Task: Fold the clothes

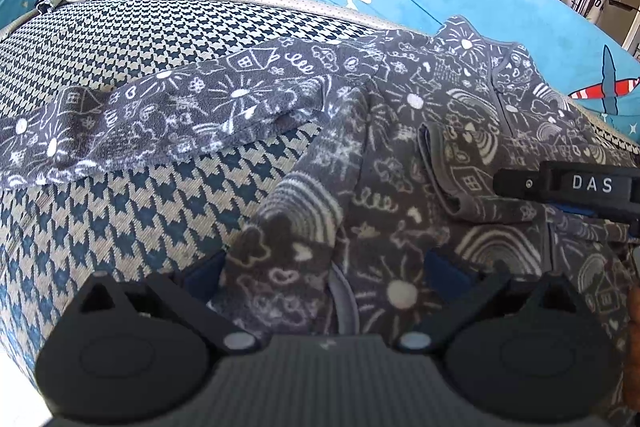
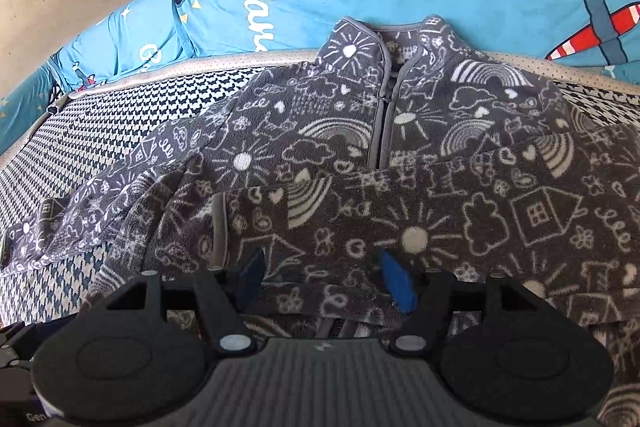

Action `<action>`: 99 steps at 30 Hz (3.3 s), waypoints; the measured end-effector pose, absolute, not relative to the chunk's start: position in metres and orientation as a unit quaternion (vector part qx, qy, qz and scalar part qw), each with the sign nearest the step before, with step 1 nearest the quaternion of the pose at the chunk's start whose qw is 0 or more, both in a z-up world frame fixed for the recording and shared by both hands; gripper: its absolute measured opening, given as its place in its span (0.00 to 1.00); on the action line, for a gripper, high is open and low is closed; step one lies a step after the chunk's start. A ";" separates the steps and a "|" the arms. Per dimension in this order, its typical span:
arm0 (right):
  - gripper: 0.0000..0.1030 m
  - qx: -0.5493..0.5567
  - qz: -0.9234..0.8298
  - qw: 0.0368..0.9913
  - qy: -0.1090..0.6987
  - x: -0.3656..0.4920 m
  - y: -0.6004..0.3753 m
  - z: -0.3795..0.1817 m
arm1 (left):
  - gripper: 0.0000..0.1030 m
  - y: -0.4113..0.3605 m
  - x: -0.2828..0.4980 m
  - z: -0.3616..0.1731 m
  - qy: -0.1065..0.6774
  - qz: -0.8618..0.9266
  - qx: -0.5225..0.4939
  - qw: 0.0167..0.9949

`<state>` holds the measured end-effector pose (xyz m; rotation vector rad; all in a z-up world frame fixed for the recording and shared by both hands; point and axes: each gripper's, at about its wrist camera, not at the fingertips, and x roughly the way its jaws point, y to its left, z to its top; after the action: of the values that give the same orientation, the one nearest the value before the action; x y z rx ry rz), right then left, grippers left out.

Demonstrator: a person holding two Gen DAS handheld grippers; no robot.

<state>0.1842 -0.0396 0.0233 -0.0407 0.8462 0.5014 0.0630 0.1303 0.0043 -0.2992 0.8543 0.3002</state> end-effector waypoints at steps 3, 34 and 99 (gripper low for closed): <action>0.68 -0.027 0.232 0.884 0.406 0.181 -0.036 0.024 | 1.00 0.126 0.064 0.002 0.413 0.146 -0.127 0.890; 0.94 -0.052 0.166 0.881 0.440 0.132 -0.051 0.017 | 1.00 0.119 0.051 -0.003 0.392 0.133 -0.092 0.906; 1.00 -0.088 0.200 0.848 0.483 0.111 -0.053 0.015 | 0.80 0.415 -0.031 0.014 0.286 0.297 -0.432 0.802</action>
<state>0.1114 -0.0534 0.0153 -0.1849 1.0180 0.4219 -0.0311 0.4153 0.0137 -0.9264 0.6141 0.6377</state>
